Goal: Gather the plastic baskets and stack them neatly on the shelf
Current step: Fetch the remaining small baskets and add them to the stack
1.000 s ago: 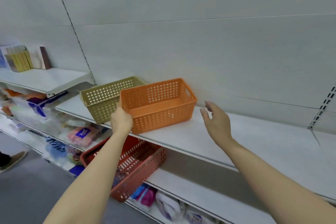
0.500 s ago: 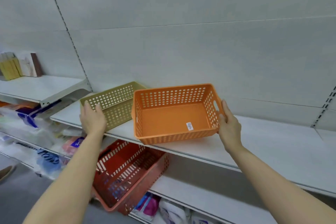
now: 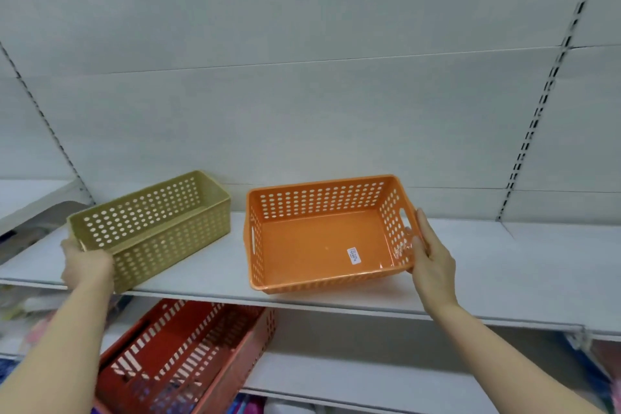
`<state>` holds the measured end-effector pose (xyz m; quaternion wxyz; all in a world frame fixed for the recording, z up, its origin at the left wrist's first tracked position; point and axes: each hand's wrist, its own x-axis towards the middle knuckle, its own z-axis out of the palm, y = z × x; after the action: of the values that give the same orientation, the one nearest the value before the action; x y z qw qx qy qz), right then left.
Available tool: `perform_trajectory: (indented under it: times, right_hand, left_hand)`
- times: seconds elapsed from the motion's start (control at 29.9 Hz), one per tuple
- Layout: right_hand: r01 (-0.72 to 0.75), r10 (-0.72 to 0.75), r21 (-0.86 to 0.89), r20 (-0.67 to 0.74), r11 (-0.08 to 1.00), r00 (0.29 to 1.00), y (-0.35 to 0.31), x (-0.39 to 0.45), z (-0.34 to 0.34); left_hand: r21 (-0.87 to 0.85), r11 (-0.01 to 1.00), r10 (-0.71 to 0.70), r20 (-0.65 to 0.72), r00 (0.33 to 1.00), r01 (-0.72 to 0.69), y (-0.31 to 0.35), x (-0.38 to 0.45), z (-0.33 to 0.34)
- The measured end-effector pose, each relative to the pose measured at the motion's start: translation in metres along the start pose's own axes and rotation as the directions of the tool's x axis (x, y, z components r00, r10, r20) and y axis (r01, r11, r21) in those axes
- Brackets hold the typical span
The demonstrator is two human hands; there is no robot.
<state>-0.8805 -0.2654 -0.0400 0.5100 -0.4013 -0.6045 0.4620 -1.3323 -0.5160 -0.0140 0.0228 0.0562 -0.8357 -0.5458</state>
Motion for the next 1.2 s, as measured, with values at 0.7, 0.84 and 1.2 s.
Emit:
perform_trajectory:
  times: [0.7, 0.84, 1.2]
  right_hand:
    - [0.001, -0.014, -0.052, -0.256, 0.999, 0.967, -0.023, -0.020, -0.304]
    - [0.036, -0.061, -0.080, -0.329, 0.996, 0.942, -0.035, -0.038, -0.365]
    - [0.029, -0.165, -0.240, -0.571, 0.970, 0.804, -0.039, -0.079, -0.517]
  left_hand:
    - [-0.361, 0.891, 0.262, -0.092, 0.961, -0.277, 0.014, -0.378, 0.006]
    - [-0.397, 0.872, 0.303, -0.024, 0.953, -0.287, 0.023, -0.439, 0.019]
    - [-0.451, 0.826, 0.416, 0.079, 0.906, -0.340, 0.069, -0.576, 0.058]
